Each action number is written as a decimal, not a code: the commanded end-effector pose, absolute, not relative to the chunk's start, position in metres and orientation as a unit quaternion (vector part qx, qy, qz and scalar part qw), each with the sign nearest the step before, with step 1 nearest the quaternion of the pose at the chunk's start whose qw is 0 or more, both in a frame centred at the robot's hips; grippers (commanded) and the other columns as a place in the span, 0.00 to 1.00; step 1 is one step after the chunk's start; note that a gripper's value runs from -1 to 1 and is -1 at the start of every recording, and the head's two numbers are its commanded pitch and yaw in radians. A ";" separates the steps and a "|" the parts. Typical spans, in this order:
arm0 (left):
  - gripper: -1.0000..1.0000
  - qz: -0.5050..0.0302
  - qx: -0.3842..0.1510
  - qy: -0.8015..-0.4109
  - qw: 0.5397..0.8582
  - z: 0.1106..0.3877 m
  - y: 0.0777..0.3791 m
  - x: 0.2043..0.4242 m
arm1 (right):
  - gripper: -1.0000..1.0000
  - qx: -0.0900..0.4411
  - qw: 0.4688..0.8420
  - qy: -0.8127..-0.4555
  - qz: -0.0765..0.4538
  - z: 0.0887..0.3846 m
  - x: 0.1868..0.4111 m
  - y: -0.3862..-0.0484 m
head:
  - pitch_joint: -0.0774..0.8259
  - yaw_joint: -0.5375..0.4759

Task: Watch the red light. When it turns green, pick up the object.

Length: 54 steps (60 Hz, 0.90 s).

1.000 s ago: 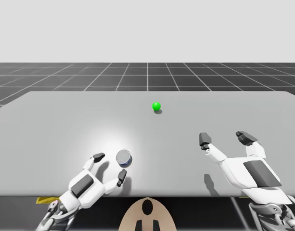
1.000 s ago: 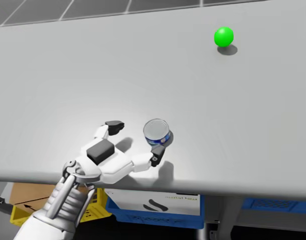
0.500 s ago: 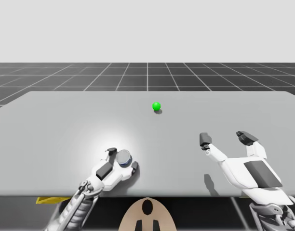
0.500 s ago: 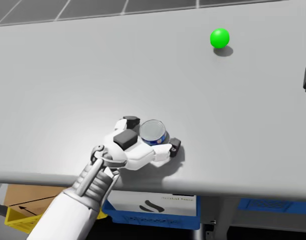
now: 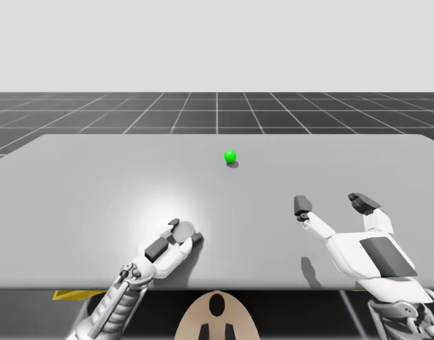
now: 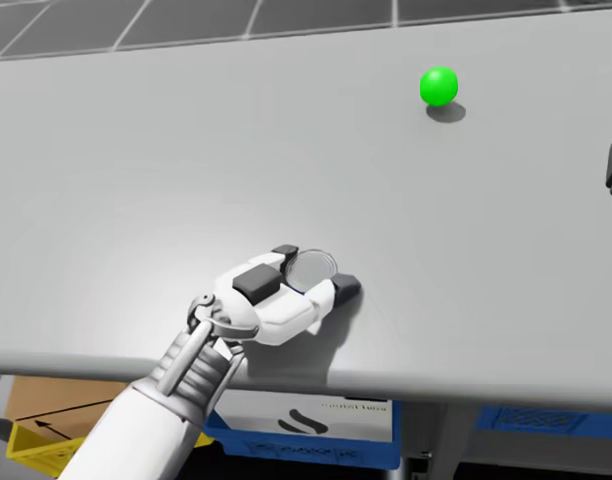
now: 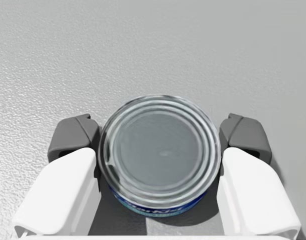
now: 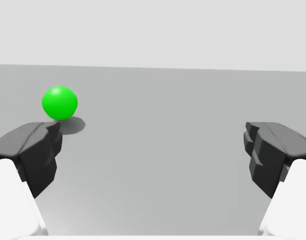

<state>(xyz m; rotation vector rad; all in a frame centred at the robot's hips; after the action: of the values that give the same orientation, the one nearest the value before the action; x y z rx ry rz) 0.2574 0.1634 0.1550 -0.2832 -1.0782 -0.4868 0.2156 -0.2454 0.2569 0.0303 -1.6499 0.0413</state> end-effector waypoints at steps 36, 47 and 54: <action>1.00 -0.226 -0.156 -0.506 0.818 0.183 0.163 0.255 | 0.00 0.010 0.675 -0.738 0.010 0.256 0.215 -0.248 | 0.45 0.72; 1.00 -0.234 -0.151 -0.553 0.785 0.253 0.166 0.256 | 0.00 0.039 0.681 -0.731 0.005 0.256 0.216 -0.250 | 0.43 0.72; 1.00 -0.238 -0.150 -0.597 0.751 0.304 0.168 0.251 | 0.00 0.044 0.677 -0.735 -0.004 0.257 0.217 -0.251 | 0.42 0.72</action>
<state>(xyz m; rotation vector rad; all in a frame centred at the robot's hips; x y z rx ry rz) 0.2506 0.1681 0.2422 -0.3776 -1.2369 -0.5115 0.2162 -0.2508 0.2573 0.0695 -1.6507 0.0164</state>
